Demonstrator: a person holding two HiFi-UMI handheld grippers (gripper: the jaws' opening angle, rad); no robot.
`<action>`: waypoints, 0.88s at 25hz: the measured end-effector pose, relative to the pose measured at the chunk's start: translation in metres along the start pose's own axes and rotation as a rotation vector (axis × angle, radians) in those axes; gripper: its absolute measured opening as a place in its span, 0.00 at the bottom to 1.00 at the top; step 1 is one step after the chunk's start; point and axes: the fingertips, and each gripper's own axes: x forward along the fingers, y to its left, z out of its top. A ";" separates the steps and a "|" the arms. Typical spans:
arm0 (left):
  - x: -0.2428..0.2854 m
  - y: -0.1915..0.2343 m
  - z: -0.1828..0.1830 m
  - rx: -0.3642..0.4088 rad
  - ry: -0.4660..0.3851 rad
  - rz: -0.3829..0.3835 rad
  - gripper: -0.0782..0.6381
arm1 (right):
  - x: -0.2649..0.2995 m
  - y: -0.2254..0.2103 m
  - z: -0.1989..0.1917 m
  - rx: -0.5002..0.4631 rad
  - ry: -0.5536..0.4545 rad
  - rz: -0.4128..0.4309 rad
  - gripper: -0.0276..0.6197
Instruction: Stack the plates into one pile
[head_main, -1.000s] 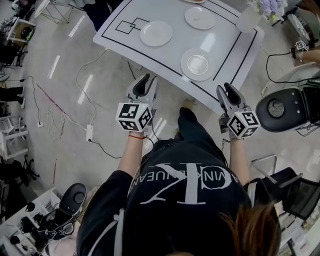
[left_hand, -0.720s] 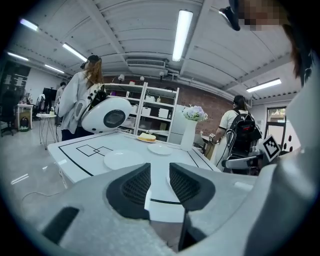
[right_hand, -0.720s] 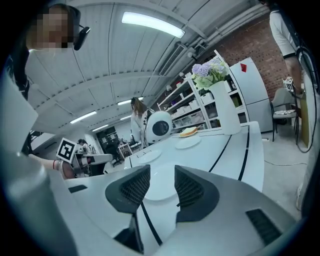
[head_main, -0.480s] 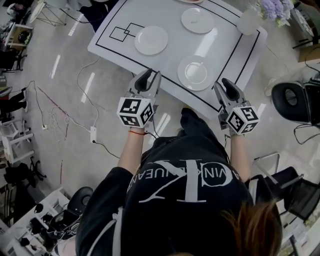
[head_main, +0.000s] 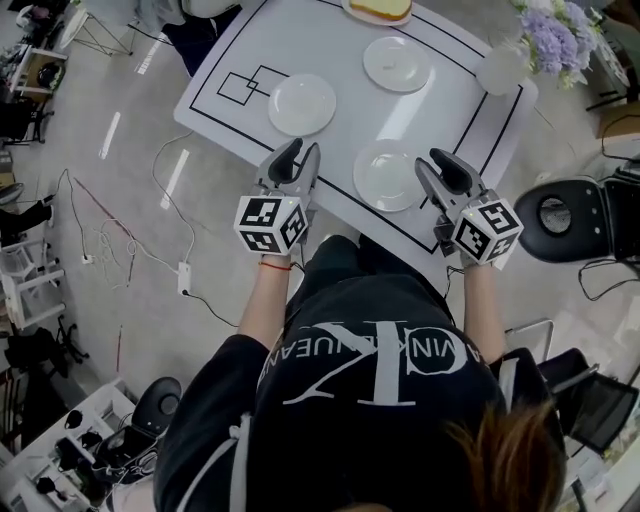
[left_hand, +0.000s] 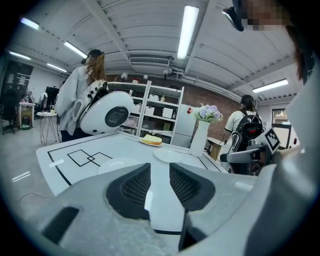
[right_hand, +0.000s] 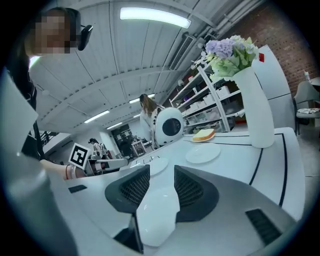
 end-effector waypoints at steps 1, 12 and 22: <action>0.002 0.000 -0.003 -0.009 0.008 0.002 0.28 | 0.005 0.003 0.002 0.003 0.015 0.021 0.27; 0.012 0.083 -0.024 -0.116 0.116 0.154 0.28 | 0.098 0.014 -0.001 -0.043 0.300 0.157 0.27; 0.045 0.145 -0.036 -0.209 0.229 0.199 0.32 | 0.207 0.009 -0.011 -0.095 0.488 0.082 0.28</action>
